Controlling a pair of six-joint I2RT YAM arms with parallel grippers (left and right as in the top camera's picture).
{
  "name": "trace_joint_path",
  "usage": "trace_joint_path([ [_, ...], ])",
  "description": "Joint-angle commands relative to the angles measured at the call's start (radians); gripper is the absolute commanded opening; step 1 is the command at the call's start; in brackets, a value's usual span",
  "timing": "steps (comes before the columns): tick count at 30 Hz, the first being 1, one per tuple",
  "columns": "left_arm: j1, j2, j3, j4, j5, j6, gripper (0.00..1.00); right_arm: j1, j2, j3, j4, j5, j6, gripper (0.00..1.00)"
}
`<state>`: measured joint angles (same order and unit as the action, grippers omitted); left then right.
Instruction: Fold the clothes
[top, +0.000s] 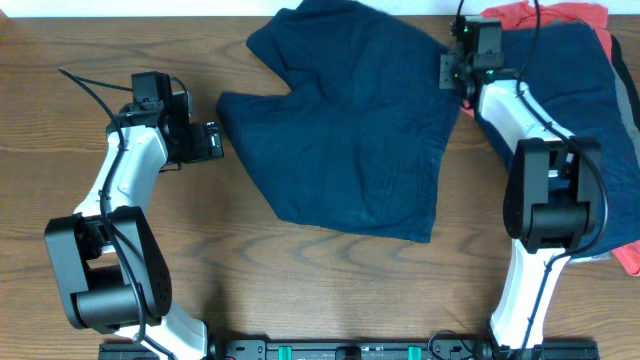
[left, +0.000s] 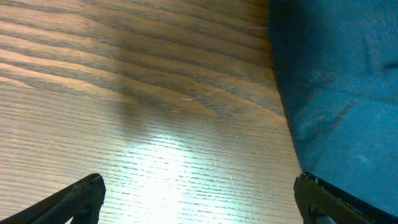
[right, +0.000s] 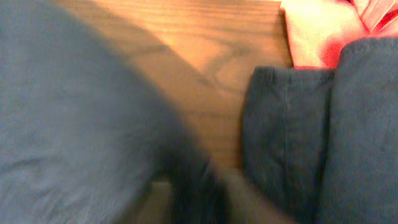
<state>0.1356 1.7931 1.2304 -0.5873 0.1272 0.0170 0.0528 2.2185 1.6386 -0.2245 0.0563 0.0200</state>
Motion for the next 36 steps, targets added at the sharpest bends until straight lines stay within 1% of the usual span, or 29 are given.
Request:
trace_joint_path([
  [1,0.002,-0.014,0.017,-0.003,0.041,-0.023,0.98,-0.001,-0.007,0.105,-0.113,-0.098,-0.068,0.99],
  [6,-0.004,-0.001,0.016,-0.003,0.053,-0.023,0.98,0.023,-0.072,0.225,-0.376,-0.159,-0.069,0.99],
  [9,-0.02,0.014,0.006,0.008,0.053,-0.022,0.98,0.05,-0.121,0.237,-0.476,-0.232,-0.069,0.99],
  [12,-0.048,0.043,-0.018,0.059,0.058,-0.022,0.98,0.087,-0.148,0.237,-0.556,-0.249,-0.069,0.99],
  [16,-0.09,0.096,-0.024,0.091,0.108,-0.021,0.98,0.128,-0.149,0.237,-0.622,-0.248,-0.069,0.99],
  [21,-0.142,0.136,-0.024,0.117,0.146,-0.022,0.98,0.154,-0.148,0.231,-0.637,-0.248,-0.06,0.99],
  [27,-0.181,0.186,-0.024,0.149,0.146,-0.023,0.98,0.158,-0.148,0.231,-0.639,-0.248,0.031,0.99],
  [29,-0.189,0.198,-0.024,0.156,0.146,-0.025,0.85,0.158,-0.148,0.23,-0.643,-0.248,0.035,0.98],
  [30,-0.193,0.203,-0.024,0.156,0.146,-0.032,0.73,0.158,-0.148,0.229,-0.646,-0.248,0.036,0.98],
  [31,-0.195,0.205,-0.024,0.156,0.146,-0.04,0.6,0.159,-0.148,0.226,-0.65,-0.248,0.036,0.96],
  [33,-0.198,0.205,-0.024,0.156,0.148,-0.05,0.24,0.161,-0.148,0.217,-0.659,-0.247,0.055,0.95],
  [34,-0.199,0.204,-0.024,0.156,0.15,-0.06,0.1,0.161,-0.148,0.211,-0.668,-0.248,0.066,0.95],
  [35,-0.199,0.204,-0.024,0.155,0.15,-0.068,0.06,0.161,-0.148,0.208,-0.682,-0.248,0.08,0.94],
  [36,-0.198,0.2,-0.024,0.146,0.149,-0.076,0.06,0.161,-0.148,0.204,-0.699,-0.248,0.091,0.94],
])
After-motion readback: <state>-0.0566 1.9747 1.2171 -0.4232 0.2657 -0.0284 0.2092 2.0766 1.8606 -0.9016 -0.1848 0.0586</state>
